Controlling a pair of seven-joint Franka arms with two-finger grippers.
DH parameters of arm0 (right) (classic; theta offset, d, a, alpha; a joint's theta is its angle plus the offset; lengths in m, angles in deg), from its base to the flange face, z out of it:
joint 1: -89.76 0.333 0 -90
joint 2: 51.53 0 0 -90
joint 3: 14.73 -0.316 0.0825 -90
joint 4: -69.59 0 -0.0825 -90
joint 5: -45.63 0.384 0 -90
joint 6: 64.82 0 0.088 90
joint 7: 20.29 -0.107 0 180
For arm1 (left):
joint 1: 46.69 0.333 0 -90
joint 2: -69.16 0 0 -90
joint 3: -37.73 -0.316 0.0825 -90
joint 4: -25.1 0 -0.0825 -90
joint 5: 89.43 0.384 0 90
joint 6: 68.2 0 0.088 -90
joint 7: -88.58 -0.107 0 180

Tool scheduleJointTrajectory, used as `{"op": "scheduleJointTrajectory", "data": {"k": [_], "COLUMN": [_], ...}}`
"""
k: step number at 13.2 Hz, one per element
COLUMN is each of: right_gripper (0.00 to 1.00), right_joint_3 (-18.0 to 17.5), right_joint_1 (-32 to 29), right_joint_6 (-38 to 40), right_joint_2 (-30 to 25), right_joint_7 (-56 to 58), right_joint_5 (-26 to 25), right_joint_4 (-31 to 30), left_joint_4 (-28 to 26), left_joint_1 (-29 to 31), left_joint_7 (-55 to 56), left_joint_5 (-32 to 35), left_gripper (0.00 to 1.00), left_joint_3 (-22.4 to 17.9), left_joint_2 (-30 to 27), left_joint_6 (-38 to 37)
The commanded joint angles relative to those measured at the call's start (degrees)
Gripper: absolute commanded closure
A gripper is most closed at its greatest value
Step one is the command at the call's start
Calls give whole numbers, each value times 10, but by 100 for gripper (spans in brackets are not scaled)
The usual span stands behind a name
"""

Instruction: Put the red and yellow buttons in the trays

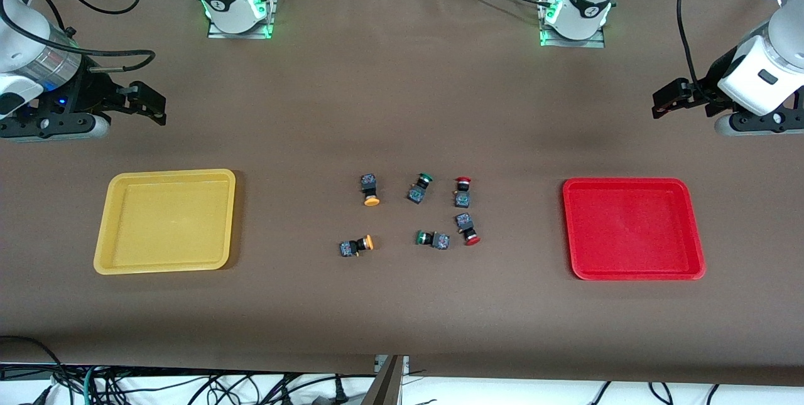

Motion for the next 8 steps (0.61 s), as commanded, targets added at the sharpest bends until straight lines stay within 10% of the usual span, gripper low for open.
{"op": "scheduleJointTrajectory", "data": {"k": [1, 8], "right_gripper": [0, 0], "right_joint_3": [-3, -6], "right_joint_1": [1, 1], "right_joint_6": [14, 18], "right_joint_2": [-10, -10], "right_joint_7": [-6, -4], "right_joint_5": [-5, -8], "right_joint_4": [5, 5], "left_joint_4": [12, 13], "left_joint_1": [0, -2], "left_joint_7": [-6, 1], "left_joint_5": [-7, -5], "left_gripper": [0, 0], "left_joint_3": [1, 1], "left_joint_2": [4, 11], "left_joint_6": [-5, -18]}}
